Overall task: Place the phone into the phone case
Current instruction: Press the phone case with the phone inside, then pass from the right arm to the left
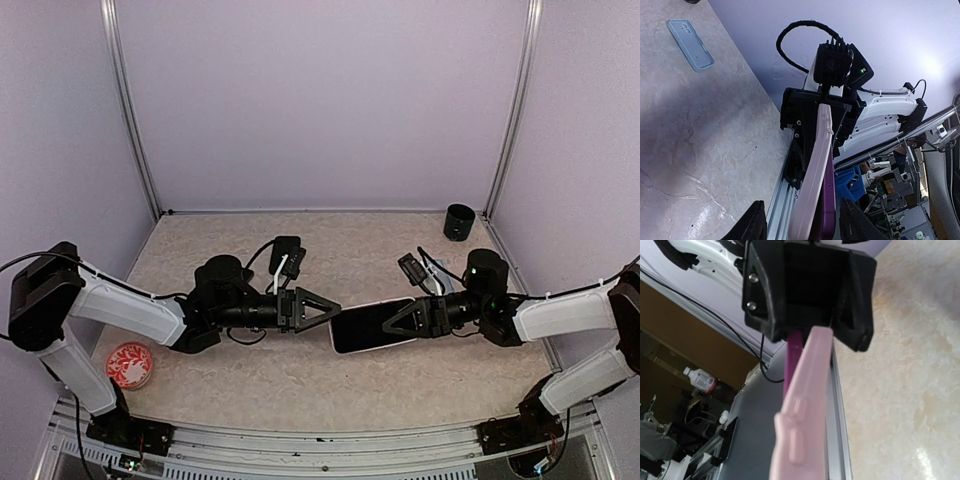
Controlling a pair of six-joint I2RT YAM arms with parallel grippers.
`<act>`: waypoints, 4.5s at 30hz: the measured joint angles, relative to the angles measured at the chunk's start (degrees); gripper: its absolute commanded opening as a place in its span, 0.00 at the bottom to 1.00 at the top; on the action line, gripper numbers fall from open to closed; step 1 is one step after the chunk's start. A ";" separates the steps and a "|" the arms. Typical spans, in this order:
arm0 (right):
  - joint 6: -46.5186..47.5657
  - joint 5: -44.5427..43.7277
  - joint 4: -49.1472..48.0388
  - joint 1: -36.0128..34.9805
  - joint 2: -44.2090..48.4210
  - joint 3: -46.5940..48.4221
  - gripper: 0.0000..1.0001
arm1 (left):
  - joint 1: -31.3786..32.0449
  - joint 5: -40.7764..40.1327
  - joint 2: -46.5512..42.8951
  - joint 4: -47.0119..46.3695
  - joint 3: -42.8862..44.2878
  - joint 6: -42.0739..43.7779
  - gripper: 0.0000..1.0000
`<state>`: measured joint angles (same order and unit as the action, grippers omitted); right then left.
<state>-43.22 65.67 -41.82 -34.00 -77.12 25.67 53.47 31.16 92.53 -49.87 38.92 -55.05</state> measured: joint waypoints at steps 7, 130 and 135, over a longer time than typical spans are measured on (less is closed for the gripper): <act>2.08 -0.22 3.08 0.00 0.11 0.42 0.10 | 0.31 2.29 0.26 -0.85 0.00 -0.22 0.49; 3.56 -7.67 7.61 -0.11 3.41 0.81 0.10 | 0.96 -0.50 0.76 2.34 0.72 3.54 0.39; 3.02 -7.28 6.14 -0.13 1.75 0.13 0.10 | 0.96 -0.42 2.16 2.38 1.33 3.80 0.24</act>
<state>-40.21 58.39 -35.68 -34.13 -75.37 25.80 54.43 30.74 94.70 -47.48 40.25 -51.24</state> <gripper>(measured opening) 0.098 0.324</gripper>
